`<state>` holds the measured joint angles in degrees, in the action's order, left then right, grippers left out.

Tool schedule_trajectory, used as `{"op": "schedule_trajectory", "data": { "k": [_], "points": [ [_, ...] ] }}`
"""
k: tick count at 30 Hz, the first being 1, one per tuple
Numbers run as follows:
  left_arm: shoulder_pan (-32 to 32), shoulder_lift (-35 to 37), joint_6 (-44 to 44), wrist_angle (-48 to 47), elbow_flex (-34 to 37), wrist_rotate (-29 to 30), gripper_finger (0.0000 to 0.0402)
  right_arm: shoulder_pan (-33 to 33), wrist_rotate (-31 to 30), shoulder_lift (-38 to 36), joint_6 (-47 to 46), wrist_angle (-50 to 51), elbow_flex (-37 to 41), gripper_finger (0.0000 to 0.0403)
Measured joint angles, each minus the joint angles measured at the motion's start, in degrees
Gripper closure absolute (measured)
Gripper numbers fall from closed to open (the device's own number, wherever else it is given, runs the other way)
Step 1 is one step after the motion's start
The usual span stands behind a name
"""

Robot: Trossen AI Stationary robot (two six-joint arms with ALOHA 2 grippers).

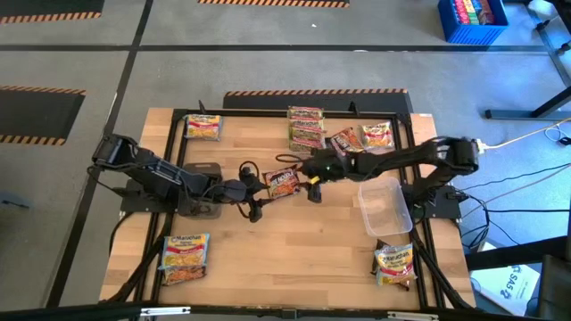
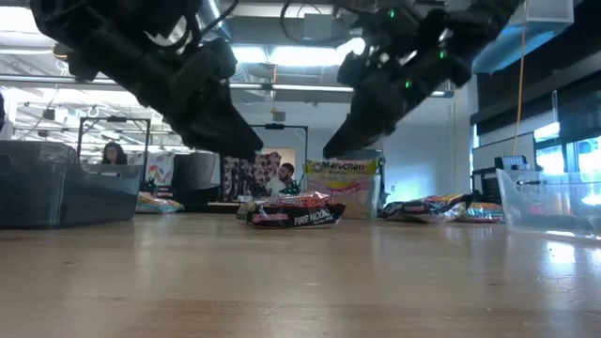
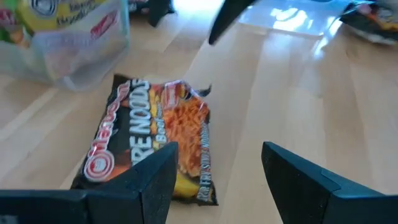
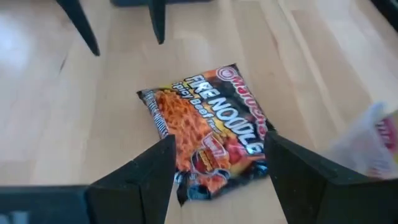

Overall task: Sort Maruchan noodles
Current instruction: Put the middle black noodle pack into the bottom transparent bin

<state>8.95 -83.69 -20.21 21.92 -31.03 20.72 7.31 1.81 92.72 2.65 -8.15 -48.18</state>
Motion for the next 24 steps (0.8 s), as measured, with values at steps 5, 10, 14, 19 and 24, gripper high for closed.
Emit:
{"op": "schedule_trajectory", "data": {
  "k": [5, 10, 14, 19, 24],
  "points": [
    [0.0, -4.5, -4.7, -0.2, 0.0, 1.7, 0.0175, 0.3, -1.3, 6.0, -2.5, -5.5, 0.3, 0.0178],
    [0.0, -7.4, -8.0, 0.0, 0.0, 3.1, 0.0175, 0.2, -1.2, 9.2, -3.3, -9.3, 0.2, 0.0178],
    [0.0, -7.9, -7.8, -0.8, 0.0, 3.7, 0.0175, 0.2, -0.1, 10.1, -3.9, -7.5, 0.2, 0.0178],
    [0.0, -7.9, -7.8, -3.3, 0.0, 8.2, 0.0175, -1.0, 3.7, 10.2, -5.3, -2.9, 0.2, 0.0178],
    [0.0, -7.9, -7.8, -3.7, 0.0, 12.2, 0.0175, -5.1, 4.2, 10.2, -6.3, -1.6, 0.2, 0.0178]
  ]
}}
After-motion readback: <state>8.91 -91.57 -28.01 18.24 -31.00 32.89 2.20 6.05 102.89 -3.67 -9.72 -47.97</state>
